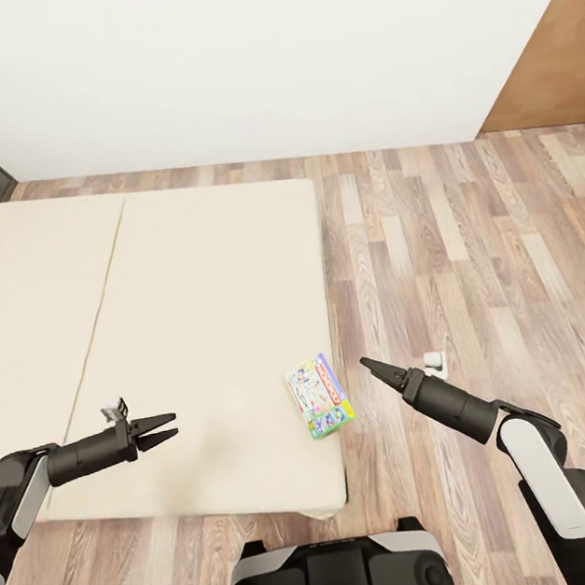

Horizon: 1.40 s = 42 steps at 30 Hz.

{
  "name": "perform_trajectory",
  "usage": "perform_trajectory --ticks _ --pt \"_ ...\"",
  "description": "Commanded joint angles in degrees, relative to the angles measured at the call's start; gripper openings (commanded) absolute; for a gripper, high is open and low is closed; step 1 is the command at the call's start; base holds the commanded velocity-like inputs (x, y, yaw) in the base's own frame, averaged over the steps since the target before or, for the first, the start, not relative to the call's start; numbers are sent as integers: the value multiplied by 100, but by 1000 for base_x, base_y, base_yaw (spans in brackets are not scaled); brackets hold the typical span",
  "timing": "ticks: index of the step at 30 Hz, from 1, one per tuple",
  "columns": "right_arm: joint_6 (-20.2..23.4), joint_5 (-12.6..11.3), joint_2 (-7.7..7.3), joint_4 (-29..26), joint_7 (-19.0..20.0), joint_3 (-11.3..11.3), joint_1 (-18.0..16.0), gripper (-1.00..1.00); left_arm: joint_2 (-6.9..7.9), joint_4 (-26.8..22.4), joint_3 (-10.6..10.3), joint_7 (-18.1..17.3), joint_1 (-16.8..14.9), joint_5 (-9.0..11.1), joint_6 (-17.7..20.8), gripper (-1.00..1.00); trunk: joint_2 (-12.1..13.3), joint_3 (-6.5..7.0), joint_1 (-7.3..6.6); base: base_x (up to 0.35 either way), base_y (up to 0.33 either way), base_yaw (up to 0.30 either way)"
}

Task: Put all the toys in the child's room - the three board games (two on the bed and one on the table), the two jigsaw puzzles on the table, and the tennis ball on the table - inside the toy box on the table in the child's room.

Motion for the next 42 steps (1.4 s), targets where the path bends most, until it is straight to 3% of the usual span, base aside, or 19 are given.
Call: perform_trajectory --ticks 1,42 --pt "38 -10 1 -2 9 -8 -3 100 2 0 -1 -6 -2 16 52 100 -8 3 3 0 0 0" --pt "37 -2 1 2 9 -7 -3 100 2 0 6 3 -2 15 52 100 -8 390 3 0 0 0"
